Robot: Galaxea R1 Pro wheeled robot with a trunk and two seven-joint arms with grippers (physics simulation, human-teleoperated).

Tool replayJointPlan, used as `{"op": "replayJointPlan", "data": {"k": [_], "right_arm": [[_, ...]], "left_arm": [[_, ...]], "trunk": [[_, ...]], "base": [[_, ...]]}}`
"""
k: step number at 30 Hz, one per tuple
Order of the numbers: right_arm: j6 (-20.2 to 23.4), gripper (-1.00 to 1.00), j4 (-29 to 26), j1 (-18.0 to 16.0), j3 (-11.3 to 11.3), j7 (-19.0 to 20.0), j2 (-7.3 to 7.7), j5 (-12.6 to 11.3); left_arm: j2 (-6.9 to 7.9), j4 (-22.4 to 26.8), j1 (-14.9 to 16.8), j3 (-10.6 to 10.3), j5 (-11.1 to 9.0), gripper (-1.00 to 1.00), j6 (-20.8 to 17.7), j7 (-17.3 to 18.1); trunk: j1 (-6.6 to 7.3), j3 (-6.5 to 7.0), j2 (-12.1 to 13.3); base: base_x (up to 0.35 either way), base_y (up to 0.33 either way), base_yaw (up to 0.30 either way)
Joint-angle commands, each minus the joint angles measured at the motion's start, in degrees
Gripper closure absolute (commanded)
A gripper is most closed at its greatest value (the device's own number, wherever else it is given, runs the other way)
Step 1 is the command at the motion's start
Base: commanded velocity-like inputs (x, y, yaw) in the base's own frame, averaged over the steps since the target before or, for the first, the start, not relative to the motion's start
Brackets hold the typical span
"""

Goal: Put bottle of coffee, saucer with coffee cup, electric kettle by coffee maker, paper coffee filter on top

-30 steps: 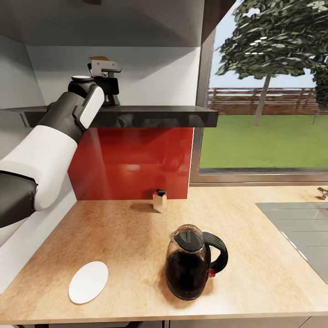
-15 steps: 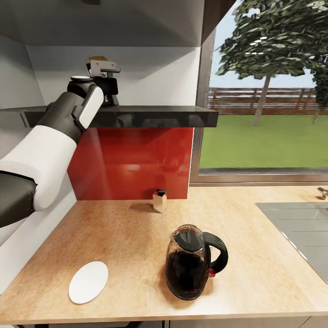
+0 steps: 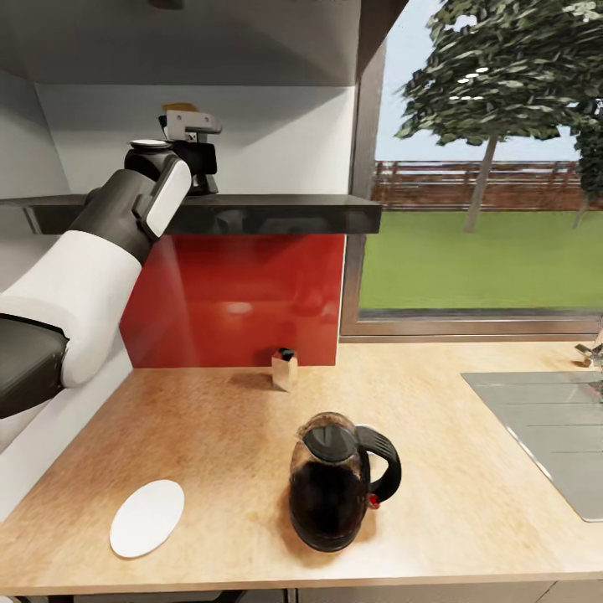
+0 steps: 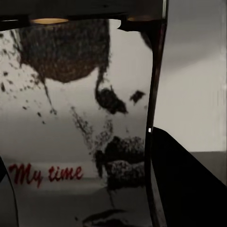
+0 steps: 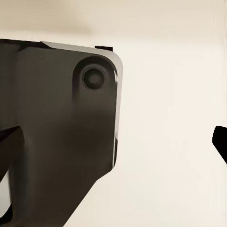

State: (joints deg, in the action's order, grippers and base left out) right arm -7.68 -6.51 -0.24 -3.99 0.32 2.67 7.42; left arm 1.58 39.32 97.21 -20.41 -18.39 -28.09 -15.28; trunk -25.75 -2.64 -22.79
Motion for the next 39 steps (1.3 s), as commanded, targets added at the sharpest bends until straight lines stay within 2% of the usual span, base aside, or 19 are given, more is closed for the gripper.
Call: {"op": "replayJointPlan", "data": {"k": [1, 21, 39], "right_arm": [[-0.15, -1.0, -0.02, -0.02, -0.42, 0.03, -0.05, 0.55], [-0.14, -1.0, 0.01, -0.02, -0.4, 0.05, -0.12, 0.52], [-0.14, -1.0, 0.01, -0.02, -0.4, 0.12, -0.12, 0.49]], "left_arm": [[0.06, 0.06, 0.11, -0.41, -0.44, 1.0, -0.18, -0.47], [-0.26, 0.15, 0.14, -0.27, -0.3, 1.0, -0.14, -0.54], [-0.51, 0.15, 0.15, -0.22, -0.33, 1.0, -0.15, -0.57]], "trunk": [[-0.04, -0.13, -0.13], [-0.04, 0.82, -0.13], [-0.04, 1.87, -0.13]], "base": [[-0.049, -0.26, 0.0], [-0.173, -0.238, -0.15], [0.106, -0.245, -0.189]]}}
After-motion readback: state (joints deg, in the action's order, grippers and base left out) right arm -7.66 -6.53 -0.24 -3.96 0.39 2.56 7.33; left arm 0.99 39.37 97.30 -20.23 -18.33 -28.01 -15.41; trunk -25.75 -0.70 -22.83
